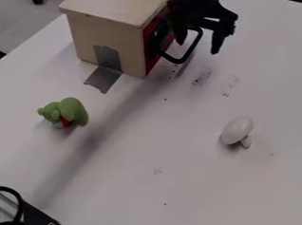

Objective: Open the drawer

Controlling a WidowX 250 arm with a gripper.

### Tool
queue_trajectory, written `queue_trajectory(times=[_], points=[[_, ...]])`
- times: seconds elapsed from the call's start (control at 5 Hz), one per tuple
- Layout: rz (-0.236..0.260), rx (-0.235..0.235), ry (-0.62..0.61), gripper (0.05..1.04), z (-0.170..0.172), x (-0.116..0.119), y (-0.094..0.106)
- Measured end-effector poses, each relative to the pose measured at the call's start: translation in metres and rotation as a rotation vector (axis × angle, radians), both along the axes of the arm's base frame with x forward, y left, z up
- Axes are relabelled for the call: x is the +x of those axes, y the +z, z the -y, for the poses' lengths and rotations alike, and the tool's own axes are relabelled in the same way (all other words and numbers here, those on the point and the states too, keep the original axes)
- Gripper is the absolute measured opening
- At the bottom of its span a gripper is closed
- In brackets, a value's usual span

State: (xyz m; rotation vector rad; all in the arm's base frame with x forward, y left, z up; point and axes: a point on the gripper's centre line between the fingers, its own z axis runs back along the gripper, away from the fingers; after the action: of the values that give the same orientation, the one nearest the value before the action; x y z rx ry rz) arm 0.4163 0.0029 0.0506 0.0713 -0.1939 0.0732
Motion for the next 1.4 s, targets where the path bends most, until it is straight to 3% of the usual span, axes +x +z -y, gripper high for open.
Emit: queue_trajectory(times=[0.2, 0.4, 0.6, 1.0, 1.2, 1.4], points=[[0.003, 0.036, -0.011, 1.001, 0.004, 0.016, -0.014], [-0.031, 0.083, -0.004, 0.998, -0.001, 0.018, -0.034], [-0.034, 0.104, -0.007, 0.967, -0.003, 0.018, -0.036], [-0.05, 0.08, 0.002, 0.415, 0.001, 0.014, -0.038], [-0.057, 0.054, -0.001, 0.19, 0.007, 0.011, -0.032], [-0.077, 0.032, -0.008, 0.129, 0.021, 0.008, -0.033]])
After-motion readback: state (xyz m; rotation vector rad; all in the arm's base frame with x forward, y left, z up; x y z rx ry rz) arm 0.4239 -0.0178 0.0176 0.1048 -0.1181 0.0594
